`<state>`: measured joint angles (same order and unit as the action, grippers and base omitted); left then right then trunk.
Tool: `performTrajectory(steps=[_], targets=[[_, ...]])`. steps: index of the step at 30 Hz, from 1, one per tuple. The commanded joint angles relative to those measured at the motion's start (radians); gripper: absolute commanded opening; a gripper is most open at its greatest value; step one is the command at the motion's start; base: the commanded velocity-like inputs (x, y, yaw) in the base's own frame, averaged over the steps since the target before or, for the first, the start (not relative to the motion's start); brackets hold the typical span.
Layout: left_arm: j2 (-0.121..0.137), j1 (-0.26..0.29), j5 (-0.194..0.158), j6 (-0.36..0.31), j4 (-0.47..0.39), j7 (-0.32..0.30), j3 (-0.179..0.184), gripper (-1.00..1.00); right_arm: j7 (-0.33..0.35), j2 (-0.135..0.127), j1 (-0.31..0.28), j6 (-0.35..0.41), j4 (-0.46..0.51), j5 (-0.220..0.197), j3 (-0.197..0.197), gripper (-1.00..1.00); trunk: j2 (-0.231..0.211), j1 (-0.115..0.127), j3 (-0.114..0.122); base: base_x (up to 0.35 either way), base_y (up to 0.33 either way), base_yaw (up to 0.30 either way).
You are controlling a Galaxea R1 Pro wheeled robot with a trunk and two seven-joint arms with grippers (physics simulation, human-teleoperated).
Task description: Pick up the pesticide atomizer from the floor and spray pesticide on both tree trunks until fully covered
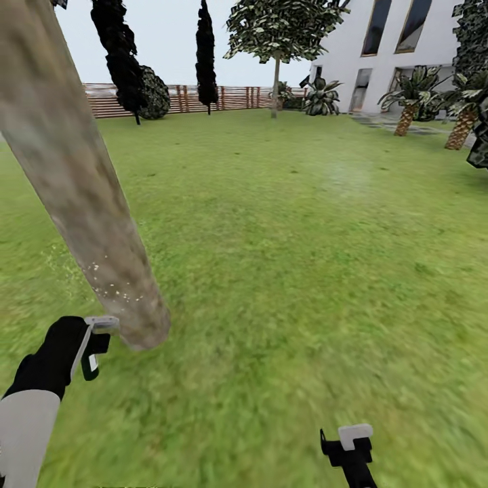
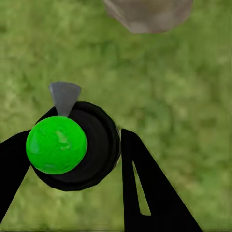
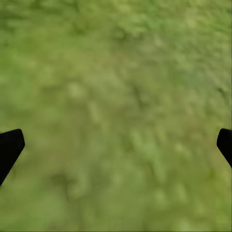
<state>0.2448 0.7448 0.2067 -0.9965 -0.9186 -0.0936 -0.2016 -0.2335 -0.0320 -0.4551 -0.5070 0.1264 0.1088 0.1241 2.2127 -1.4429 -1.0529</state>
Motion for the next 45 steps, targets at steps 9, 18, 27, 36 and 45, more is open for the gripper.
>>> performTrajectory(steps=[9,18,27,36,45], targets=[[-0.025,-0.011,0.01,-0.001,0.063,-0.01,0.001,-1.0,-0.01,-0.001,0.0,0.001,0.001,0.009,0.003,1.0,0.0,0.0,-0.001,0.171,-0.202,0.02],[-0.026,-0.012,0.011,-0.001,0.063,-0.003,0.002,-1.0,-0.01,0.001,0.0,0.001,0.001,0.009,0.005,1.0,0.0,0.0,-0.001,0.006,-0.274,0.034],[-0.027,-0.012,0.012,-0.001,0.063,-0.002,0.002,-1.0,-0.01,0.001,0.0,0.001,0.001,0.009,0.005,1.0,0.0,0.0,-0.001,0.031,-0.275,0.265],[-0.027,-0.012,0.01,-0.001,0.063,-0.002,0.003,-1.0,-0.01,0.003,0.0,0.001,0.001,0.009,0.005,1.0,0.0,0.0,-0.001,0.18,-0.242,0.276],[-0.027,-0.012,0.01,0.0,0.063,-0.002,0.003,-1.0,-0.01,0.001,0.0,0.001,0.0,0.011,0.004,1.0,0.0,0.0,-0.001,0.188,-0.235,0.033]])
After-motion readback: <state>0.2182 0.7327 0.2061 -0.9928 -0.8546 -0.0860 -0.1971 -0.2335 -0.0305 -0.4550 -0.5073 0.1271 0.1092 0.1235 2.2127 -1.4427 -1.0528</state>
